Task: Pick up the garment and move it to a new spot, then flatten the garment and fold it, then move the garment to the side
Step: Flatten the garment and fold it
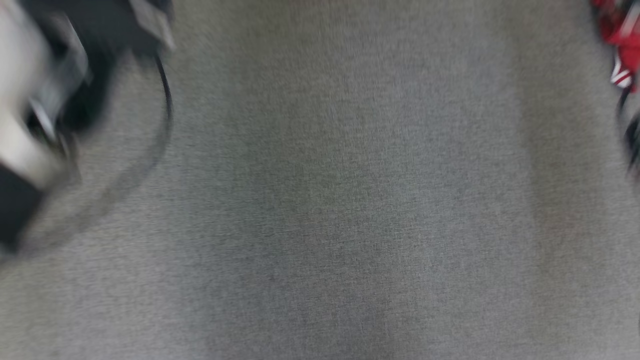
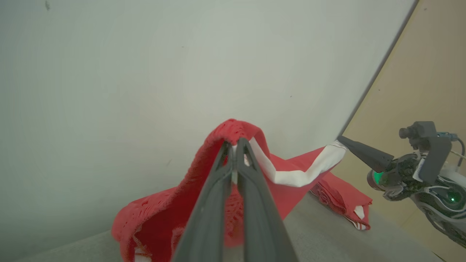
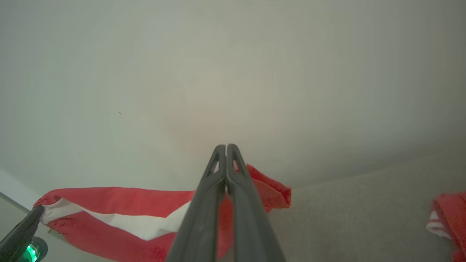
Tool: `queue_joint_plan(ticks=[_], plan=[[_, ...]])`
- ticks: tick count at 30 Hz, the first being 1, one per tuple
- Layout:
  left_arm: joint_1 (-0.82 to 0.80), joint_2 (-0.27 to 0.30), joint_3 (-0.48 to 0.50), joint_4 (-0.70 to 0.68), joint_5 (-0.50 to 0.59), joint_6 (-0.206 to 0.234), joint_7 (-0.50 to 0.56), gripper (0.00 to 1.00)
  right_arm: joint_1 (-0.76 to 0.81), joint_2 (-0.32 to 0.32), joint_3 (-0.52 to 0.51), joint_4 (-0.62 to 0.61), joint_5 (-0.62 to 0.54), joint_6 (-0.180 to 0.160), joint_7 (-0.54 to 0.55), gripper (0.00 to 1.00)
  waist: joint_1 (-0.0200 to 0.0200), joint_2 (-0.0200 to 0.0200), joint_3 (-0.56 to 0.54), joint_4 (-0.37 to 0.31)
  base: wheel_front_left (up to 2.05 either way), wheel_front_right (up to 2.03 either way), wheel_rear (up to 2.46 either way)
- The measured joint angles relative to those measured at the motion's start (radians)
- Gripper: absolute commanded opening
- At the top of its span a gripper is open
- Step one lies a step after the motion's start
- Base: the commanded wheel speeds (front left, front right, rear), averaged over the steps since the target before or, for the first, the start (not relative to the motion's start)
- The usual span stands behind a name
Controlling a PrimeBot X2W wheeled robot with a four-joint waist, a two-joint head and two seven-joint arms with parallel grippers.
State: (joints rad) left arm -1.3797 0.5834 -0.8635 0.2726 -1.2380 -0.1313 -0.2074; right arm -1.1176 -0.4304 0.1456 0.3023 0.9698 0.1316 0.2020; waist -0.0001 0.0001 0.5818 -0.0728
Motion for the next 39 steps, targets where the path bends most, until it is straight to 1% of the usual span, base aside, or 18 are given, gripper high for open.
queue_joint_plan(ticks=[1,4,5,8,10,11,13,14,15,16,18,21,22,25,27,30,34,39], plan=[[0.054,0.016,-0.016,-0.037,0.008,0.0,-0.008,0.0,0.082,-0.002,-0.009,-0.044,0.019,0.0,-0.001,0.0,0.0,0.0,-0.015,0.003,0.0,0.0,0.0],[0.211,0.044,-0.02,-0.141,0.003,0.011,-0.039,0.0,0.317,-0.017,-0.037,-0.17,0.031,0.0,-0.006,0.0,-0.0002,-0.0003,-0.057,0.012,0.0,0.0,0.0],[0.264,0.048,-0.028,-0.174,0.016,0.03,-0.043,0.0,0.395,-0.024,-0.039,-0.209,0.031,0.0,0.004,0.0,-0.0003,-0.0003,-0.071,0.015,0.0,0.0,0.0],[0.43,0.048,-0.041,-0.251,0.034,0.066,-0.051,0.0,0.609,-0.008,-0.081,-0.289,0.037,-0.002,0.015,0.0,-0.0002,-0.0003,-0.11,0.024,0.0,0.0,0.0],[0.542,0.044,-0.026,-0.282,0.049,0.084,-0.053,0.0,0.723,0.012,-0.111,-0.333,0.032,-0.002,0.021,0.0,-0.0003,-0.0003,-0.136,0.03,0.0,0.0,0.0],[0.594,0.041,-0.01,-0.289,0.075,0.087,-0.054,0.0,0.771,0.023,-0.13,-0.349,0.027,-0.002,0.022,0.0,-0.0003,-0.0004,-0.147,0.032,0.0,0.0,0.0],[0.703,0.016,0.041,-0.288,0.089,0.091,-0.055,0.0,0.864,0.041,-0.159,-0.376,0.018,-0.002,0.033,0.0,-0.0003,-0.0004,-0.171,0.037,0.0,0.0,0.0],[0.756,0.005,0.068,-0.284,0.119,0.095,-0.055,0.0,0.903,0.053,-0.179,-0.385,0.012,-0.002,0.036,0.0,-0.0003,-0.0003,-0.182,0.038,0.0,0.0,0.0],[0.808,-0.007,0.096,-0.279,0.135,0.088,-0.055,0.0,0.943,0.059,-0.189,-0.394,0.006,-0.002,0.046,0.0,-0.0003,-0.0004,-0.194,0.04,0.0,0.0,0.0],[0.9,-0.026,0.119,-0.265,0.173,0.067,-0.055,0.0,1.005,0.076,-0.209,-0.414,-0.009,-0.002,0.061,0.0,-0.0003,-0.0004,-0.217,0.041,0.0,0.0,0.0],[0.974,-0.024,0.125,-0.242,0.232,0.051,-0.055,0.0,1.065,0.082,-0.217,-0.432,-0.027,-0.002,0.086,0.0,-0.0002,-0.0004,-0.239,0.04,0.0,0.0,0.0],[1.072,-0.041,0.19,-0.224,0.274,0.034,-0.055,0.0,1.14,0.105,-0.232,-0.46,-0.032,-0.002,0.119,0.0,-0.0002,-0.0004,-0.272,0.037,0.0,0.0,0.0],[1.102,-0.039,0.202,-0.218,0.309,0.032,-0.055,0.0,1.161,0.118,-0.239,-0.467,-0.031,-0.002,0.127,0.0,-0.0002,-0.0004,-0.283,0.035,0.0,0.0,0.0],[1.197,-0.043,0.257,-0.197,0.352,0.017,-0.055,0.0,1.236,0.136,-0.238,-0.493,-0.035,-0.002,0.175,0.0,-0.0001,-0.0004,-0.317,0.032,0.0,0.0,0.0],[1.248,-0.046,0.295,-0.193,0.372,0.015,-0.055,0.0,1.287,0.157,-0.237,-0.512,-0.039,-0.002,0.2,0.0,-0.0001,-0.0003,-0.341,0.03,0.0,0.0,0.0],[1.313,-0.049,0.33,-0.197,0.411,0.007,-0.055,0.0,1.353,0.197,-0.245,-0.554,-0.05,-0.002,0.222,0.0,-0.0001,-0.0004,-0.376,0.03,0.0,0.0,0.0],[1.377,-0.069,0.379,-0.22,0.44,0.006,-0.055,0.0,1.433,0.267,-0.255,-0.612,-0.056,-0.002,0.255,0.0,-0.0001,-0.0002,-0.415,0.037,0.0,0.0,0.0],[1.443,-0.072,0.391,-0.212,0.492,0.002,-0.055,0.0,1.495,0.324,-0.246,-0.663,-0.066,-0.002,0.307,0.0,-0.0001,-0.0003,-0.448,0.049,0.0,0.0,0.0]])
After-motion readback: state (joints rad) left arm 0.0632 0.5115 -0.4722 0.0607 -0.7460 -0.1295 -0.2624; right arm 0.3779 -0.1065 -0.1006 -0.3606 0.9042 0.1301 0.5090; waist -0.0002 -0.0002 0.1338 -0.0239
